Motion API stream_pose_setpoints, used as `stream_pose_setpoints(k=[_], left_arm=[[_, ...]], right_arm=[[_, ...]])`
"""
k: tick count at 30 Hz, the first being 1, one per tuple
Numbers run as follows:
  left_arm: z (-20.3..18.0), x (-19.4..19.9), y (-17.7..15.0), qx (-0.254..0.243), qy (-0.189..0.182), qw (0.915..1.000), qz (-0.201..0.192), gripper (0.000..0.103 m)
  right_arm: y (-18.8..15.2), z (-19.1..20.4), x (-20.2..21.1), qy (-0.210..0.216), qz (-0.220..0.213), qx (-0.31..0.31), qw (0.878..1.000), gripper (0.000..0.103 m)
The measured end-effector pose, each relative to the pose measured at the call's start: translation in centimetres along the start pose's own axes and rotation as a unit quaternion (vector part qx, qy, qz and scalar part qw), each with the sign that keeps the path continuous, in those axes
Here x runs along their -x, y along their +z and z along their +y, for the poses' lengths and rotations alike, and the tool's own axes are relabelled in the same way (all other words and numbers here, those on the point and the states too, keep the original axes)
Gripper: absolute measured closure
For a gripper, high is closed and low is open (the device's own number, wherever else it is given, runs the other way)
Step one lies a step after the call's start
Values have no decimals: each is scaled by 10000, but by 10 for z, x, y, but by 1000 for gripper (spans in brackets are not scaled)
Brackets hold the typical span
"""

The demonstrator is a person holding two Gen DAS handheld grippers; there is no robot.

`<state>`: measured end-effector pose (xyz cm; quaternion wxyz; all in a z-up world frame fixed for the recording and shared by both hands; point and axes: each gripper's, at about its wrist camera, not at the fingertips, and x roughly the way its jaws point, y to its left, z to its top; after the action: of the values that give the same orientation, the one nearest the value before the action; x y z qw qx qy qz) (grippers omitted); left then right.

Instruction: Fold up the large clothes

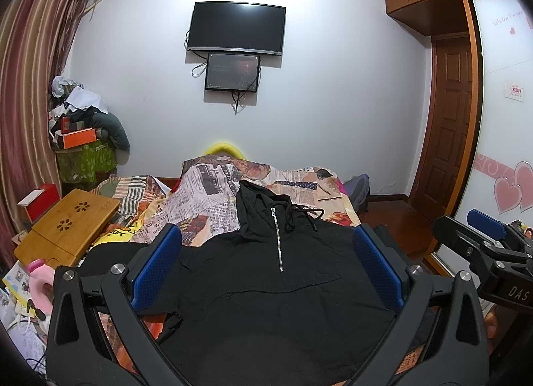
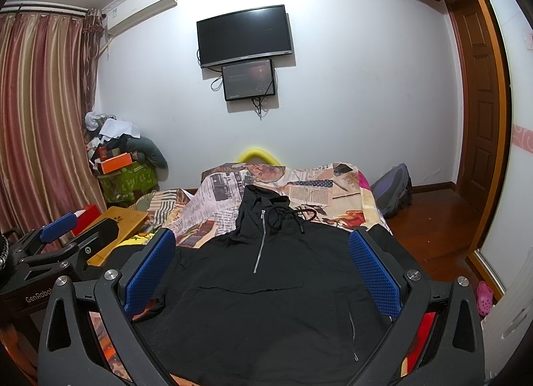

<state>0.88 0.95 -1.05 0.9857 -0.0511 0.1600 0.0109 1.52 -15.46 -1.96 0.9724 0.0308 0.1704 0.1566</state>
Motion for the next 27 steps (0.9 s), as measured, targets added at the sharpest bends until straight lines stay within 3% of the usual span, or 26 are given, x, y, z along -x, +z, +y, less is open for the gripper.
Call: stream_pose_setpoints(k=[16, 22, 27], left_arm=[[9, -16, -9, 45, 74, 9997, 208, 0], [35, -38, -9, 203, 377, 9986, 320, 0], [83, -62, -14, 487, 977, 9931, 433, 0]], right_arm=[[-2, -2, -8, -67, 164, -41, 9998, 0], [-7, -4, -27, -142, 382, -54, 9992, 0], [-13, -8, -47, -228, 630, -71, 9977, 0]])
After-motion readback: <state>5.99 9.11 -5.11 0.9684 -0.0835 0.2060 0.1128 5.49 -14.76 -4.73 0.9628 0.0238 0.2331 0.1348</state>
